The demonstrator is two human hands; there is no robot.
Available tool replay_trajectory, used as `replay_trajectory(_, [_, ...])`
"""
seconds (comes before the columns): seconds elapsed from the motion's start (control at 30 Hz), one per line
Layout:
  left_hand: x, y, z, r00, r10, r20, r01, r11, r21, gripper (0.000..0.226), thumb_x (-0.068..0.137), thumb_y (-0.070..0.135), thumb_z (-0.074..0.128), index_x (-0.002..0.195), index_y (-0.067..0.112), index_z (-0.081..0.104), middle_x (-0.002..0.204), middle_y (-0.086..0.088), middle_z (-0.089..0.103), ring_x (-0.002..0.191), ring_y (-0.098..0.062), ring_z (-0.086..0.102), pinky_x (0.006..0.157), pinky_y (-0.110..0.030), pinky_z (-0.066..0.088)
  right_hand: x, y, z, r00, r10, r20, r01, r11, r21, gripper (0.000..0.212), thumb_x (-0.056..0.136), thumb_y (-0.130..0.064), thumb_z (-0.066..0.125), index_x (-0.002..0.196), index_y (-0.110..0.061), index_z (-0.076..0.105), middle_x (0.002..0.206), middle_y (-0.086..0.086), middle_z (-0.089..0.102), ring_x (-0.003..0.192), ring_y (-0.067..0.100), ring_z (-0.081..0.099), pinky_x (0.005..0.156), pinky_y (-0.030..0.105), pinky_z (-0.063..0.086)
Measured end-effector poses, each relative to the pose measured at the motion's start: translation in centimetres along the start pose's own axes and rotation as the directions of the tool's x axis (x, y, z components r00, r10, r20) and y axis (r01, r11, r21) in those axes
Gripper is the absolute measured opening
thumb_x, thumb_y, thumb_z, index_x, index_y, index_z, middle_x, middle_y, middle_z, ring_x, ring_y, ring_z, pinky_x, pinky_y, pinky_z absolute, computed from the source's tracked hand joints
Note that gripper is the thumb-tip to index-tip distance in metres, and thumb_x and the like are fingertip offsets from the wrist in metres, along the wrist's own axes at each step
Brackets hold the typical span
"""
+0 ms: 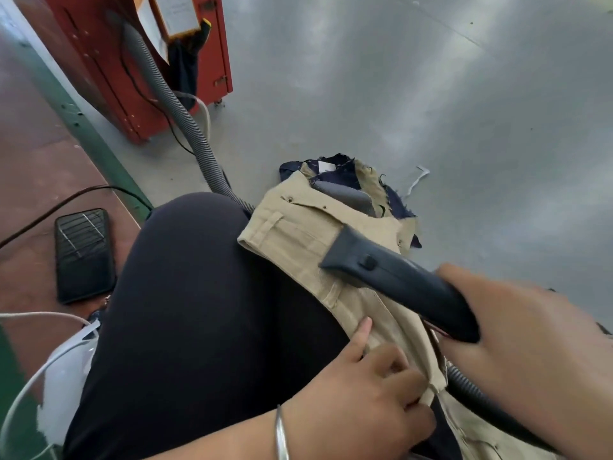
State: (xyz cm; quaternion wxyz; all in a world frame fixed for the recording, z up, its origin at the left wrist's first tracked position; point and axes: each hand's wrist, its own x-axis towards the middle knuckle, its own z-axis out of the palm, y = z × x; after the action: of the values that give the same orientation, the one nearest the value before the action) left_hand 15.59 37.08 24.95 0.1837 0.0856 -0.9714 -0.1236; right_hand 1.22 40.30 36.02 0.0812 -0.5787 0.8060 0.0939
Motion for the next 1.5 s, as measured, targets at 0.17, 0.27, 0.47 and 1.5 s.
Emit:
replay_trajectory(0.17, [0.4,-0.6,-0.2,0.978,0.031,0.208,-0.025,0.999,-0.029,0.035,0.084,0.025,0.04,0.072,0.041,0.068,0.076,0.021,0.061,0.079,0.001,0.061,0.087,-0.044,0.053,5.6,-3.2,-0.7,0.996,-0.066,-0.06,0.07,0.996,0.057,0.022,0.082,-0.028,0.058,0.089,-0.034,0.038,0.071,-0.01,0.043,0.057,0.007,0.035,0.047,0.023,0.024])
replay_trajectory(0.27, [0.9,-0.5,-0.3,0.962,0.021,0.274,-0.055,0.992,0.117,0.036,0.087,0.025,0.037,0.08,0.039,0.069,0.085,0.021,0.063,0.089,0.005,0.059,0.098,-0.038,0.046,8.3,-3.6,-1.0,0.99,-0.054,-0.128,0.067,0.992,0.106,0.019,0.081,-0.022,0.06,0.087,-0.032,0.044,0.07,-0.01,0.044,0.066,0.019,0.045,0.051,0.027,0.028])
replay_trajectory(0.47, [0.7,-0.8,-1.9,0.844,-0.149,0.514,0.531,0.11,-0.84,0.043,0.103,0.019,0.006,0.073,0.017,0.036,0.066,0.006,0.045,0.054,0.006,0.049,0.067,-0.007,0.039,7.0,0.3,-2.6,0.984,0.072,-0.163,-0.012,0.941,0.338,0.021,0.065,-0.045,0.061,0.072,-0.03,0.048,0.059,-0.007,0.055,0.053,0.015,0.056,0.05,0.025,0.036])
replay_trajectory(1.5, [2.6,1.5,0.0,0.974,-0.207,0.091,0.201,0.977,0.072,0.005,0.068,0.024,0.06,0.068,0.026,0.065,0.073,0.004,0.058,0.063,-0.019,0.05,0.06,-0.029,0.033,9.7,2.6,-0.5,0.969,0.162,-0.185,-0.058,0.881,0.47,0.02,0.075,-0.009,0.067,0.09,-0.019,0.059,0.072,0.009,0.065,0.07,0.035,0.068,0.068,0.049,0.058])
